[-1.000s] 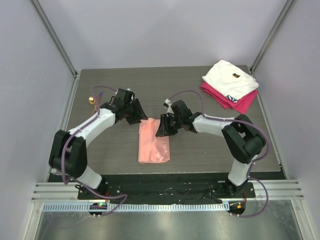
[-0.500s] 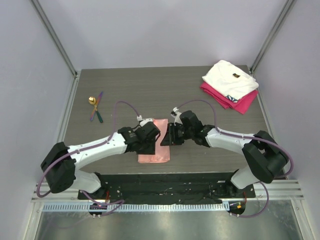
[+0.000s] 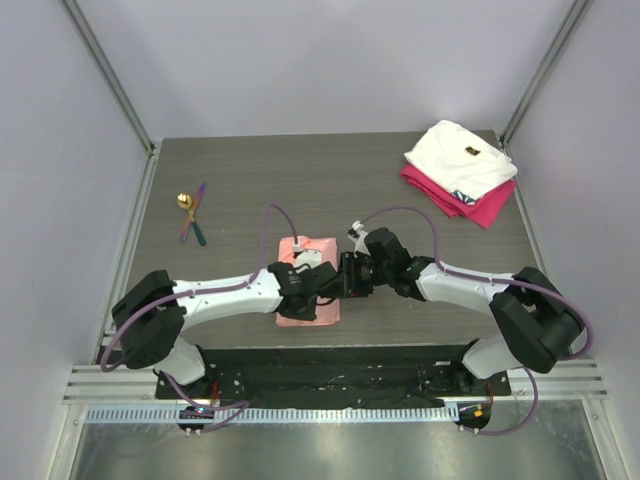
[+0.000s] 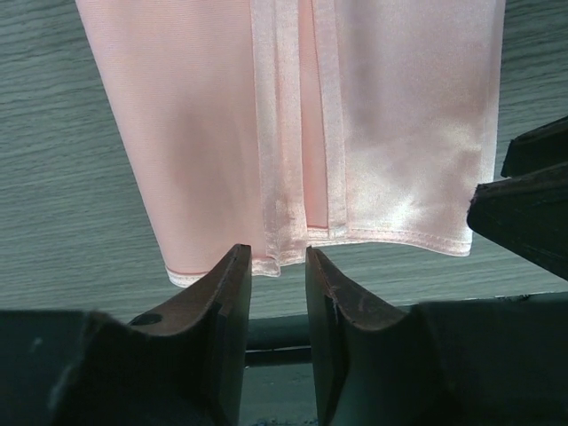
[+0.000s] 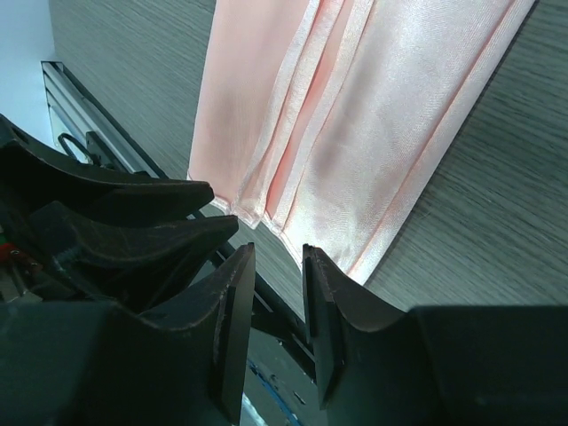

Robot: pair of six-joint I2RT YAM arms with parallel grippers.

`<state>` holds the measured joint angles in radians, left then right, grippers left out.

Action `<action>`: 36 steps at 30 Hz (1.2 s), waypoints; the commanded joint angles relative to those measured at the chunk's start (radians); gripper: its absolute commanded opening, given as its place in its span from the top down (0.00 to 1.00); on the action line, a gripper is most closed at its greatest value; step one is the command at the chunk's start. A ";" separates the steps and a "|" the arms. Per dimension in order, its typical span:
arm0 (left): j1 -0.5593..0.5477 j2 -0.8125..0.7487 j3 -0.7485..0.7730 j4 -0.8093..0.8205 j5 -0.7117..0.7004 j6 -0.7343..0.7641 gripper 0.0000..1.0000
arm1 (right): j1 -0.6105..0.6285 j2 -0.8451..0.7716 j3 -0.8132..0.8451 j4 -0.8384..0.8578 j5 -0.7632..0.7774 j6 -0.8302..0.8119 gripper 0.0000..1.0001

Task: Fold the napkin into a case and place the utensils inside
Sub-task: Smooth out the 2/3-rectangle-folded napkin at the center of the board.

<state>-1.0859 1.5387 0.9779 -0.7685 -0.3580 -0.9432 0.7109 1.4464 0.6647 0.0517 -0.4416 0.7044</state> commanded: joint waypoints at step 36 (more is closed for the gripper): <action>-0.091 0.107 0.041 -0.069 -0.162 -0.063 0.71 | 0.030 0.069 -0.004 0.129 -0.026 0.053 0.64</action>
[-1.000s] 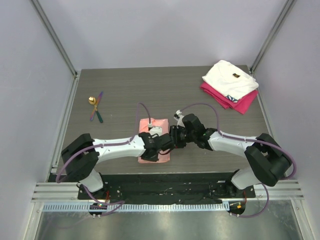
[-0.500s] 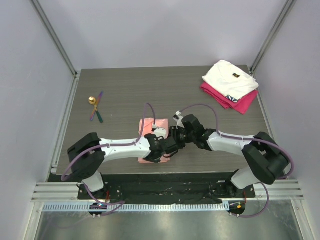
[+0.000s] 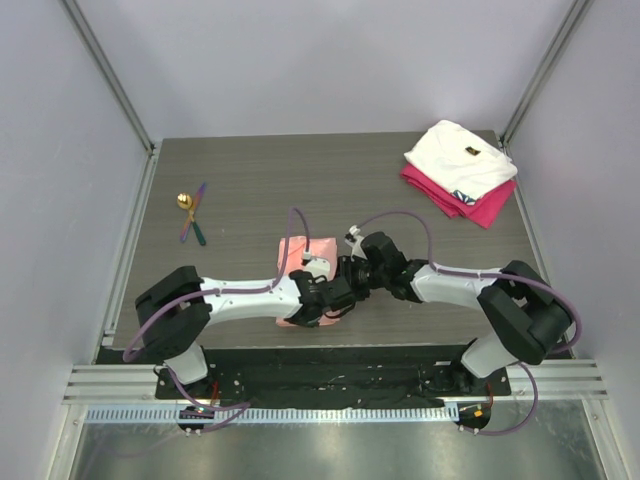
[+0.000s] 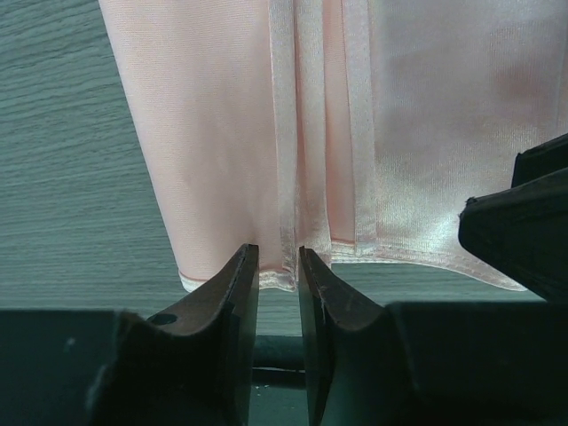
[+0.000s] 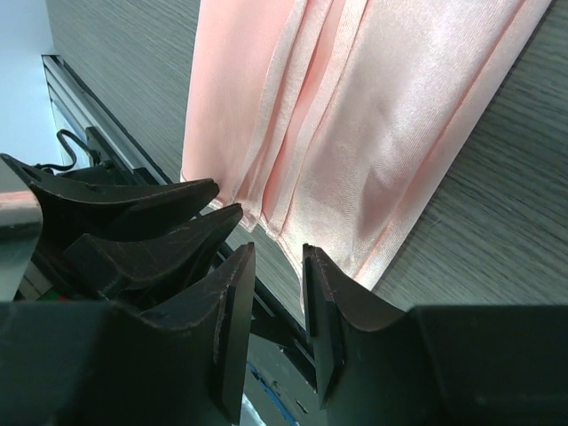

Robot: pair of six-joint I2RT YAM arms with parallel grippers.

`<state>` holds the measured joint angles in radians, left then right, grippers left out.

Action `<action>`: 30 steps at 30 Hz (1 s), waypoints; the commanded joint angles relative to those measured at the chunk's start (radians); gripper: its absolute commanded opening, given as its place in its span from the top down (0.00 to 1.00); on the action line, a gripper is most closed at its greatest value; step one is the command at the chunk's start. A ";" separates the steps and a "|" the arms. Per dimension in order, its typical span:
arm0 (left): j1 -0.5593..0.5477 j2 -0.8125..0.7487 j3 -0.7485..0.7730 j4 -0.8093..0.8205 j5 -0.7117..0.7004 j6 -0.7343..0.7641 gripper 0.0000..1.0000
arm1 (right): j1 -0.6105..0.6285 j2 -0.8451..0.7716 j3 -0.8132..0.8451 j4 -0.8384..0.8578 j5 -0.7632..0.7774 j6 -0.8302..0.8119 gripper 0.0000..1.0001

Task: Fold the napkin into a case and place the utensils inside
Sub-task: Smooth out the 2/3-rectangle-folded napkin at the center of the board.

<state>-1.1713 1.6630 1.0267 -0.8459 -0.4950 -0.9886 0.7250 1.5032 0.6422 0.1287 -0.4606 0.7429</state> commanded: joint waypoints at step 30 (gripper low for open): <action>0.104 -0.152 -0.140 0.235 0.165 -0.001 1.00 | 0.149 0.333 0.074 0.368 -0.027 0.194 0.89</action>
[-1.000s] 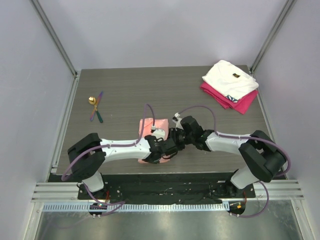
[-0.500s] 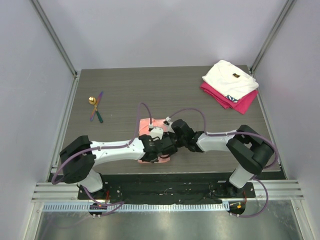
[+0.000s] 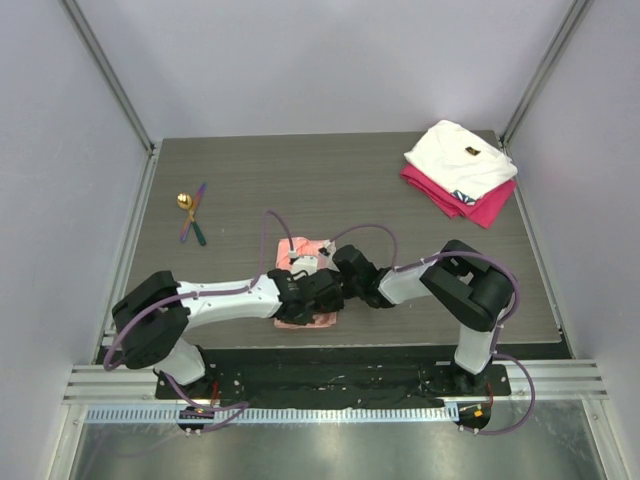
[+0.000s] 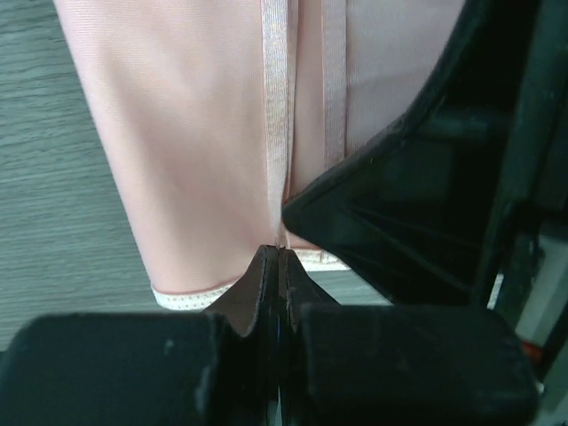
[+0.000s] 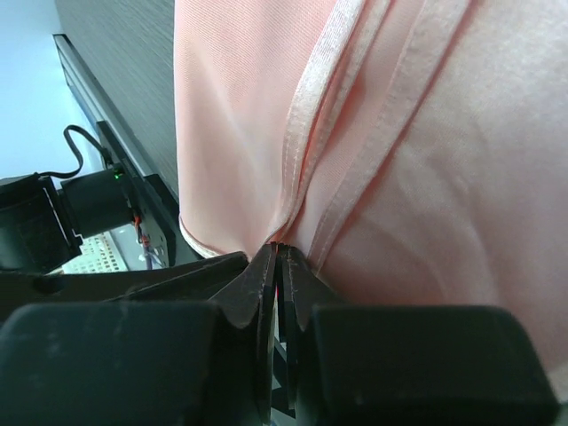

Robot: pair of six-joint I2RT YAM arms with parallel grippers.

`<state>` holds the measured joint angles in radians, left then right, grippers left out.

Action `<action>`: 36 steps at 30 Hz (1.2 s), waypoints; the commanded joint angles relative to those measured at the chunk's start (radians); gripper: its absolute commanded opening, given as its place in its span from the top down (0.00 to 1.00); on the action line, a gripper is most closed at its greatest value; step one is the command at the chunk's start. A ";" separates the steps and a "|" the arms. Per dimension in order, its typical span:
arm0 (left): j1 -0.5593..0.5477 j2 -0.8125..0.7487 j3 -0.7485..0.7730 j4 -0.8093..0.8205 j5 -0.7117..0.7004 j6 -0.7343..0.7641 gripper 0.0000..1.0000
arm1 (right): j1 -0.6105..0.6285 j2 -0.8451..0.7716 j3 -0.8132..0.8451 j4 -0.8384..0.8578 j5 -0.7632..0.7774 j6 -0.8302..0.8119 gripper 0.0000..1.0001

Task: Fold the napkin into a case and place the utensils inside
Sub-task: Smooth out the 2/3-rectangle-folded napkin at the center of the board.

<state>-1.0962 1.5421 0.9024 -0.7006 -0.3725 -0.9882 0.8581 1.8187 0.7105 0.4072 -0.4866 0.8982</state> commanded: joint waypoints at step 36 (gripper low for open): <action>0.398 -0.409 -0.221 0.187 0.366 0.031 0.87 | 0.101 -0.035 0.124 -0.081 0.013 0.004 0.79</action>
<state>-0.7601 1.1175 0.7292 -0.6235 -0.1265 -0.9771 0.9421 1.7508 0.8223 0.2325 -0.4427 0.8536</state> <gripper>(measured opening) 0.149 0.240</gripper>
